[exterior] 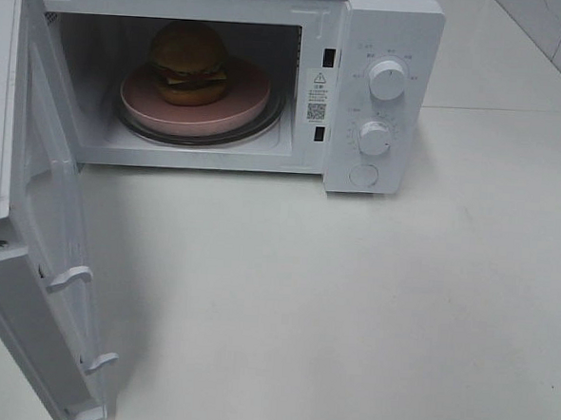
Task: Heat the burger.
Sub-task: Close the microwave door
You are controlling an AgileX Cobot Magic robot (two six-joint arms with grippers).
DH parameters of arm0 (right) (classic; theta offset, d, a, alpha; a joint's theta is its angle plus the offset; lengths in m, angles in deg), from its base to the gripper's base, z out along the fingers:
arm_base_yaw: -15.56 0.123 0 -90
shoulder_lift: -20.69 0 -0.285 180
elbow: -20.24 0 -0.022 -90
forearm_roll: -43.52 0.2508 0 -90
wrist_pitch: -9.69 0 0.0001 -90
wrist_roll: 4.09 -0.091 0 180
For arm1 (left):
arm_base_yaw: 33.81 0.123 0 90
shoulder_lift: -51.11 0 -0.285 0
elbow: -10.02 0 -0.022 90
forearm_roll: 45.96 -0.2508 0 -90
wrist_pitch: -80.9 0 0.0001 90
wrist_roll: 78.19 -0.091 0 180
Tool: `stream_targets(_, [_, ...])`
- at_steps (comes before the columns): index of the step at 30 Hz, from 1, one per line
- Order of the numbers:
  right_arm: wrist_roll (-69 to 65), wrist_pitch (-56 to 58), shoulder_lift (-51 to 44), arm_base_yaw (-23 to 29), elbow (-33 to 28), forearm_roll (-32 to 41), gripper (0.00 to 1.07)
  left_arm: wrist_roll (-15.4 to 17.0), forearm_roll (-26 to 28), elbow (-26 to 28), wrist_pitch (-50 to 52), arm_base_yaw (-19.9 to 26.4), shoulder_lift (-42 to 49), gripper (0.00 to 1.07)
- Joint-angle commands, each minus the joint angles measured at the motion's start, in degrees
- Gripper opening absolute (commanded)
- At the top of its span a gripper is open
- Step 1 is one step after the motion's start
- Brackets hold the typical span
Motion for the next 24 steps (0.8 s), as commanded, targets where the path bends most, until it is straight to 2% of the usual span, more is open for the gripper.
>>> stream_targets(1, [0.34, -0.80, -1.43, -0.23, -0.11, -0.29, 0.76, 0.11, 0.52, -0.06, -0.11, -0.17, 0.29, 0.77])
stream_targets(24, [0.34, -0.80, -1.43, -0.23, -0.11, -0.29, 0.76, 0.11, 1.32, -0.06, -0.11, -0.17, 0.29, 0.77])
